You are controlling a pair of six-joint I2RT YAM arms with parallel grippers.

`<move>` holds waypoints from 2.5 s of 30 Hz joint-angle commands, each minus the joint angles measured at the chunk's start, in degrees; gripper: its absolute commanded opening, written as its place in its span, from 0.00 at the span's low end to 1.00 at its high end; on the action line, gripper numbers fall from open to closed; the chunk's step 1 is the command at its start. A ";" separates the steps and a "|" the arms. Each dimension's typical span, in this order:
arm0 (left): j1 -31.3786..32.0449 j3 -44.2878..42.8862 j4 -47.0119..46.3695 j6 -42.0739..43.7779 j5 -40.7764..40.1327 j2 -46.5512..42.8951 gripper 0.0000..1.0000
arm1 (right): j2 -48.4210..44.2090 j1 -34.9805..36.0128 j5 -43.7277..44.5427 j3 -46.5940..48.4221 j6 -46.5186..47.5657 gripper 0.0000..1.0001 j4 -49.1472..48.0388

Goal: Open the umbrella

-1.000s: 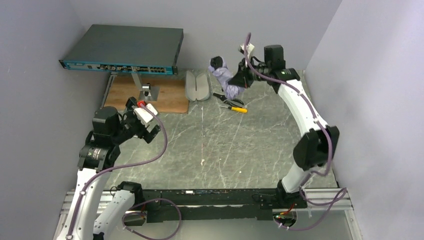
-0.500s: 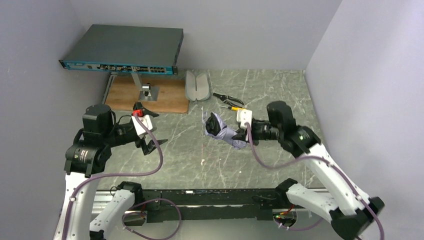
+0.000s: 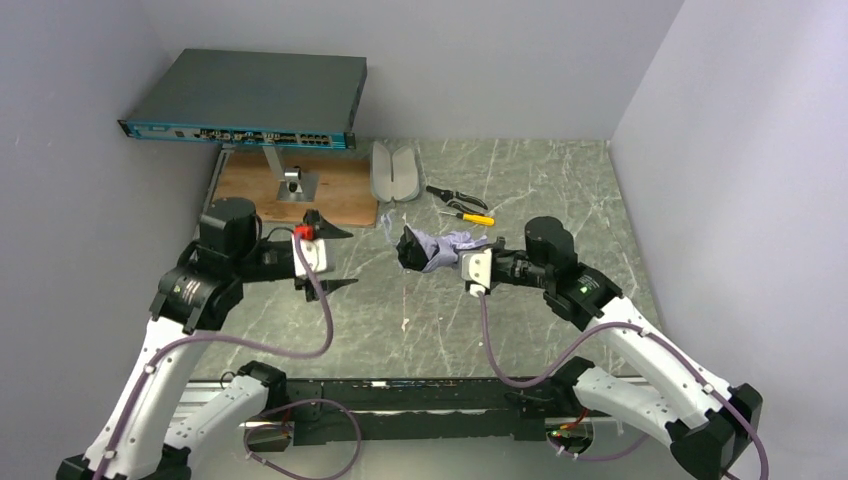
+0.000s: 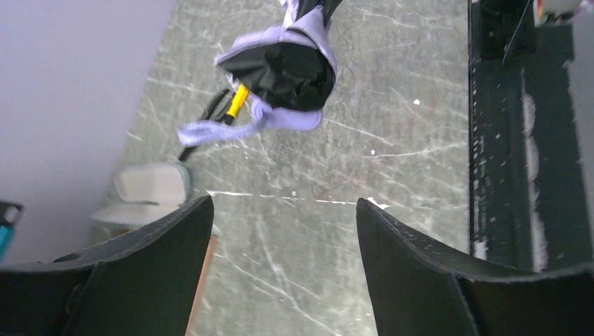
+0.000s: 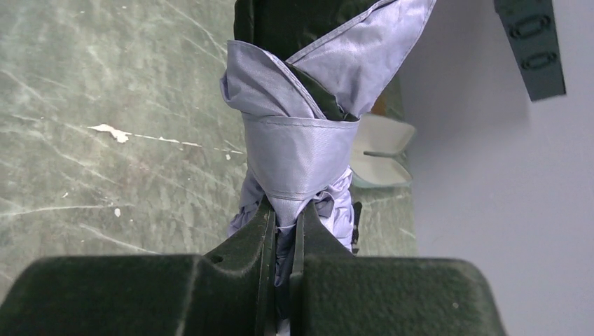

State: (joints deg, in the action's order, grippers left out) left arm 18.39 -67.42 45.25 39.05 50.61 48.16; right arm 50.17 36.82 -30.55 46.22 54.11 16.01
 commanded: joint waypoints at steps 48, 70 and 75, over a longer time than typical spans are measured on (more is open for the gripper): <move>14.62 7.88 3.04 33.92 -11.40 2.82 0.67 | 11.37 10.41 -3.33 16.18 -3.45 0.00 15.60; 0.65 14.66 -15.81 14.74 -22.63 -7.14 0.00 | 12.86 -11.02 -4.84 5.13 6.34 0.00 27.03; -15.71 13.48 -20.61 6.41 -22.83 -5.80 0.00 | 13.59 -15.97 -3.84 2.63 16.99 0.00 34.24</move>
State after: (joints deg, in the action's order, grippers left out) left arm 12.97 -51.72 32.86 53.87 28.16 41.76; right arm 63.55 23.29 -34.54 50.19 60.82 41.85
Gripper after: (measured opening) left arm 0.015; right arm 0.064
